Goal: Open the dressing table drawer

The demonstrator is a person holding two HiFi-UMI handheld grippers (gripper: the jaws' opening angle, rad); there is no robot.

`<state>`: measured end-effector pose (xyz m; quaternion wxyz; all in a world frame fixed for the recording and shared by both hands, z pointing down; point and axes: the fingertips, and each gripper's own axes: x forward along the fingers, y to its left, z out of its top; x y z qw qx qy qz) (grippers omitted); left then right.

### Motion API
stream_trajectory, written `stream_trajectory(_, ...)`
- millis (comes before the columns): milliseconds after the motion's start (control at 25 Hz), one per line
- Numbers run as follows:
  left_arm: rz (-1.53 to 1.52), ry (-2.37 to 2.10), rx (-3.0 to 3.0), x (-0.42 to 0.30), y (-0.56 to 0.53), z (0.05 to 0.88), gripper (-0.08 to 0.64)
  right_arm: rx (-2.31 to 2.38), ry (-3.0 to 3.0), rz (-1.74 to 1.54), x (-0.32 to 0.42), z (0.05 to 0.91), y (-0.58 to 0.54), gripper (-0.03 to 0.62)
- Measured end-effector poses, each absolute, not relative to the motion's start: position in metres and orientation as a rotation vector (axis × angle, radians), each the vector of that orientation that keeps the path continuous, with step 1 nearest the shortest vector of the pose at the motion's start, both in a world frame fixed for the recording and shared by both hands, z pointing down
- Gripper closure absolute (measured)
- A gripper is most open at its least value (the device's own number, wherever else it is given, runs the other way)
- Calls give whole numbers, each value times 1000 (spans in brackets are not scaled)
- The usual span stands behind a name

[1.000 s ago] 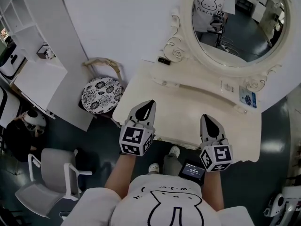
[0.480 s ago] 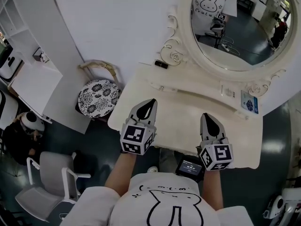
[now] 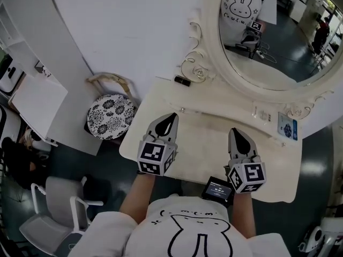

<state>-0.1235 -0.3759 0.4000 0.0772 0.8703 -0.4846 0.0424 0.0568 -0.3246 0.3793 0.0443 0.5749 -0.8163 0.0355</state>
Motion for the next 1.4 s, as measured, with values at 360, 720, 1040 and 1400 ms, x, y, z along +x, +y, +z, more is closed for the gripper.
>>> stream_trajectory(360,173,-1402,2592,-110,-407,420,457,1744,-2476,146,69,393,-358,581)
stream_trajectory(720,270,-1369,2536,-106,-423,452,414,1739,-2452,235,76,420,-374,581)
stream_trajectory(1040,346,-1365,2473,-104,-433,485,414,1736,-2417,328,84,449,-382,581)
stream_trajectory(1400,429,-1351,2421,-102,-438,520,414,1714,-2381,408,89,480,-386,581)
